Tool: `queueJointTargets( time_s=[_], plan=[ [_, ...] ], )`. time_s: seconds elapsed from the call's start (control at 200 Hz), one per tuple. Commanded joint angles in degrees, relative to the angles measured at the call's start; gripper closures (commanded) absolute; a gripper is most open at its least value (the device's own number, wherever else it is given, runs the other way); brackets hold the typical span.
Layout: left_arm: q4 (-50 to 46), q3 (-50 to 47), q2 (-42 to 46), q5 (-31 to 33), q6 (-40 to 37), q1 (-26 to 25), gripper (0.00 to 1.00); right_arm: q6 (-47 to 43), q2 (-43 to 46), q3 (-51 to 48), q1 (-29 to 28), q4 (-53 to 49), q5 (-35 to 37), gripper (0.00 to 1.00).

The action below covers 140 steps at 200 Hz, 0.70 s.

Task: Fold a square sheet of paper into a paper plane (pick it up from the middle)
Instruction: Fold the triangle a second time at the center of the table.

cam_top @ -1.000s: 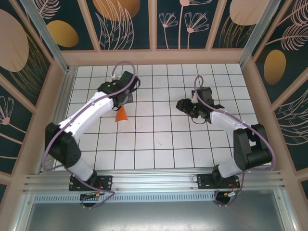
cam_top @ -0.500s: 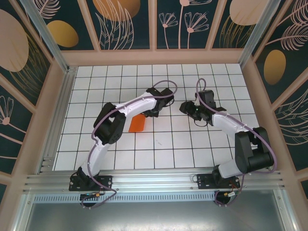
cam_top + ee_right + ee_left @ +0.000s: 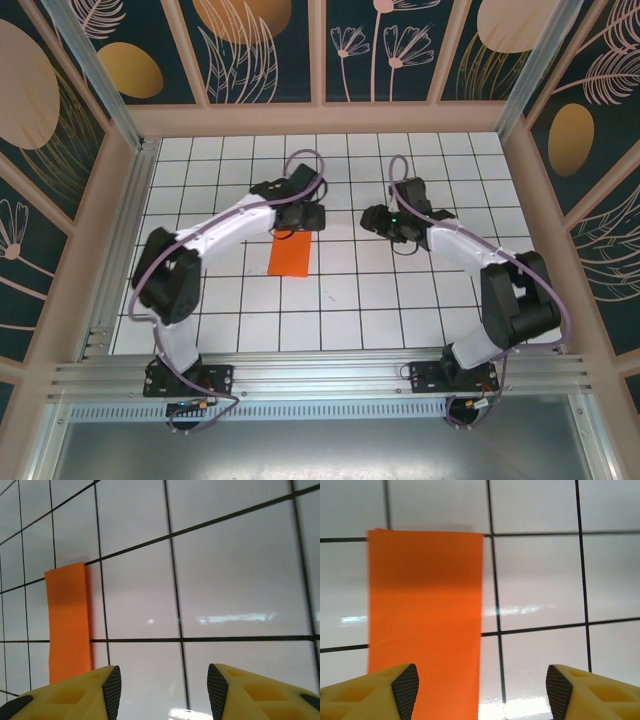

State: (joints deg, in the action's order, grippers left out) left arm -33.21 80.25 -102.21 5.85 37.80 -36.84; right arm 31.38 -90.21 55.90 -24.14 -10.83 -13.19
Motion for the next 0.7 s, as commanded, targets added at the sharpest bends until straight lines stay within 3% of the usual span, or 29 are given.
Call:
queueJointTargets(
  time_s=[0.0,0.095,0.24,0.46,0.695],
  plan=[
    [13.0,-11.9,7.7,-7.1,4.3,5.7,0.27,-0.9,-7.4,7.5,-6.8,-3.5,2.6,0.51],
    [18.0,-21.0,13.1,-9.0,6.7,9.2,0.21,-0.3,-14.4,14.5,-12.6,-4.3,1.6,0.52],
    [22.5,-31.2,18.0,-11.0,9.6,13.2,0.16,0.4,-23.3,24.2,-16.9,-6.7,0.6,0.54],
    [28.0,-39.1,20.7,-17.3,11.9,15.2,0.15,1.2,-33.7,34.3,-17.5,-12.9,1.7,0.54],
    [32.0,-42.4,19.6,-26.2,13.2,15.2,0.15,2.0,-35.1,32.8,-14.7,-12.3,0.4,0.54]
  ],
)
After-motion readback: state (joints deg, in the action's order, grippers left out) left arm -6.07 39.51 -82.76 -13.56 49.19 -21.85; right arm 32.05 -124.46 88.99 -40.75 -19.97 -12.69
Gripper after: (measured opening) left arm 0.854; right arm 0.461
